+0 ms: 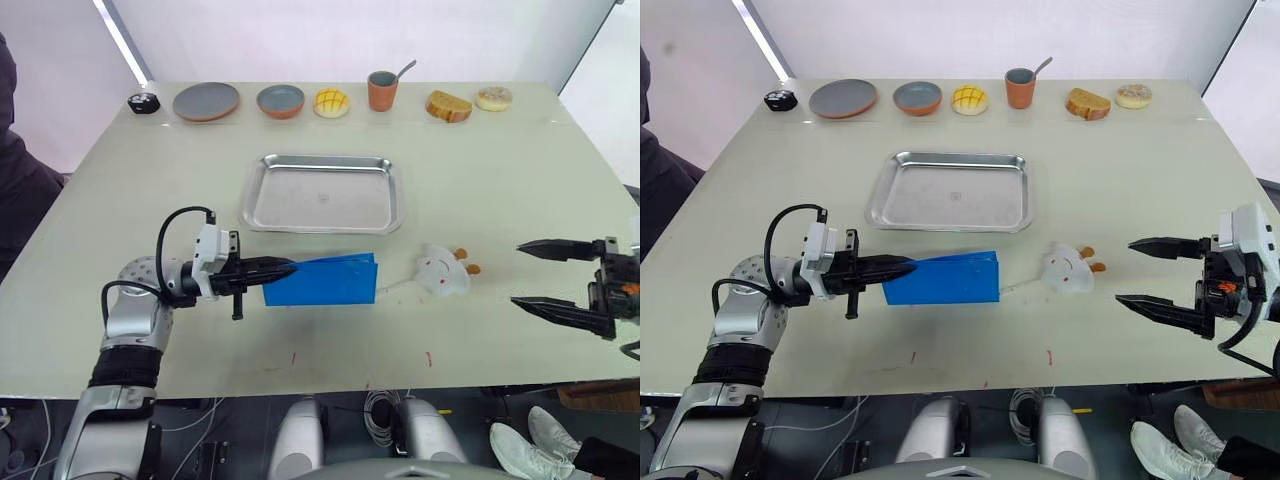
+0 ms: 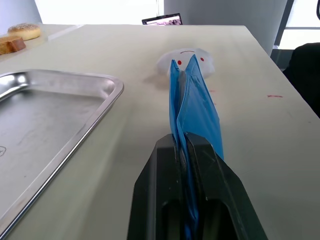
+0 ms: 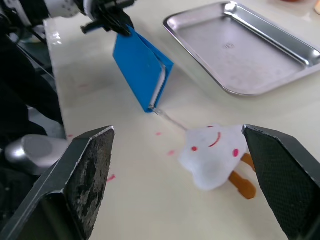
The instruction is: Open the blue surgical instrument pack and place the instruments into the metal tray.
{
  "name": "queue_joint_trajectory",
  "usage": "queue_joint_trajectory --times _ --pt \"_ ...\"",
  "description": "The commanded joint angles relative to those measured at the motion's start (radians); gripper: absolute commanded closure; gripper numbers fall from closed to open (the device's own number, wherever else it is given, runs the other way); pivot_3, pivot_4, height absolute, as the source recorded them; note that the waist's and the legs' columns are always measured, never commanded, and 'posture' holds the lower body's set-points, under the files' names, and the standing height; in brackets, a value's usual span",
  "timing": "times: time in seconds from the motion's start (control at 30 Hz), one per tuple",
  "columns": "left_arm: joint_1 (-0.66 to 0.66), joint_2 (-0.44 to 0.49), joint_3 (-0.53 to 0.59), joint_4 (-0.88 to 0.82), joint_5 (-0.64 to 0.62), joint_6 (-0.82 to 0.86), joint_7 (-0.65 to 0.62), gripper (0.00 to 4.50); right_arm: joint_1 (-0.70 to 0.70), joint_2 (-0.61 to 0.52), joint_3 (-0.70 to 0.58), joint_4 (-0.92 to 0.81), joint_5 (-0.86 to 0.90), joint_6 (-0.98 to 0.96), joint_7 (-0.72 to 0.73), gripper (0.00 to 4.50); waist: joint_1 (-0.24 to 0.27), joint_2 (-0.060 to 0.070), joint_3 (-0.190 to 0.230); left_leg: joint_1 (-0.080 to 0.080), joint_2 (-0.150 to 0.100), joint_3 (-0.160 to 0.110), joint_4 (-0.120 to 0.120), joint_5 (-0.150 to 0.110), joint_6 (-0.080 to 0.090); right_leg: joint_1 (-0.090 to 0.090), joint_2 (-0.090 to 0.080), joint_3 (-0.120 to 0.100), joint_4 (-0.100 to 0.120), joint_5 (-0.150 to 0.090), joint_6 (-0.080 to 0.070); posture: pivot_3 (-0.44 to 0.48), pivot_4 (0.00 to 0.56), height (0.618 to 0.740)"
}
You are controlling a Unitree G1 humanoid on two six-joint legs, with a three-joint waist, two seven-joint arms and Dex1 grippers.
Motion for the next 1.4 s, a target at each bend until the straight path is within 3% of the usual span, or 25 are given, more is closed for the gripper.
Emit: queue_joint_trajectory --times 0.03,0.23,0.5,0.6,0.63,0.7,0.83,0.9,1.07,1.4 --pt "0.004 0.016 0.005 -0.095 -0.006 0.025 0.018 4.50 -0.056 -0.001 0.127 0.007 -0.083 0.007 -0.093 0.18 0.000 0.000 0.000 0.000 0.000 0.000 0.000 0.000 0.000 0.000 0.000 0.000 0.000 0.000 0.000 0.000 0.150 0.740" --pt "0.016 0.010 0.004 -0.147 -0.010 0.046 0.043 4.50 -0.222 0.047 0.377 0.115 -0.242 -0.003 -0.186 0.18 0.000 0.000 0.000 0.000 0.000 0.000 0.000 0.000 0.000 0.000 0.000 0.000 0.000 0.000 0.000 0.000 0.150 0.740" --pt "0.063 -0.002 0.000 -0.139 -0.005 0.019 0.036 4.50 -0.373 0.122 0.571 0.266 -0.381 -0.013 -0.204 0.18 0.006 0.000 0.000 -0.001 0.000 0.001 0.000 0.000 0.000 -0.001 0.000 0.000 0.000 0.000 0.000 0.000 0.150 0.740" --pt "0.083 -0.008 -0.001 -0.122 -0.002 -0.006 0.027 4.50 -0.393 0.131 0.617 0.300 -0.413 -0.019 -0.185 1.00 0.007 0.000 0.000 -0.001 0.000 0.001 0.000 0.000 0.000 -0.001 0.000 0.000 0.000 0.000 0.000 0.000 0.150 0.740" --pt "0.092 -0.010 -0.001 -0.116 -0.001 -0.017 0.023 4.50 -0.397 0.134 0.622 0.307 -0.419 -0.020 -0.184 1.77 0.008 0.000 0.000 -0.001 0.000 0.001 0.000 0.000 0.000 -0.001 0.000 0.000 0.000 0.000 0.000 0.000 0.150 0.740" --pt "0.109 -0.013 0.001 -0.100 0.000 -0.039 0.013 4.50 -0.406 0.134 0.626 0.318 -0.428 -0.026 -0.177 2.04 0.008 0.001 0.000 0.000 0.000 0.001 0.000 0.000 0.000 -0.001 0.000 0.000 0.000 0.000 0.000 0.000 0.150 0.740" --pt "0.125 -0.019 -0.002 -0.067 0.001 -0.078 0.001 4.50 -0.414 0.136 0.607 0.322 -0.426 -0.025 -0.164 3.96 0.010 0.000 0.000 0.000 0.000 0.001 0.000 0.000 0.000 0.000 0.000 0.000 0.000 0.000 0.000 0.000 0.150 0.740" --pt "0.125 -0.021 -0.005 -0.048 0.002 -0.093 -0.005 4.50 -0.418 0.137 0.587 0.317 -0.410 -0.023 -0.155 4.47 0.010 0.000 0.000 0.000 0.000 0.001 0.000 0.000 0.000 0.000 0.000 0.000 0.000 0.000 0.000 0.000 0.150 0.740" --pt "0.124 -0.025 -0.011 -0.016 0.005 -0.119 -0.017 4.50 -0.437 0.138 0.512 0.292 -0.309 0.014 -0.107 4.47 0.009 0.001 0.000 0.000 0.000 0.001 0.000 0.000 0.000 0.000 0.000 0.000 0.000 0.000 0.000 0.000 0.150 0.740" --pt "0.110 -0.034 -0.023 0.021 0.009 -0.144 -0.027 4.50 -0.605 0.231 0.408 0.254 -0.065 0.185 -0.110 4.47 0.007 0.002 -0.001 0.000 0.000 0.001 0.000 0.000 0.000 0.000 0.000 0.000 0.000 0.000 0.000 0.000 0.150 0.740"
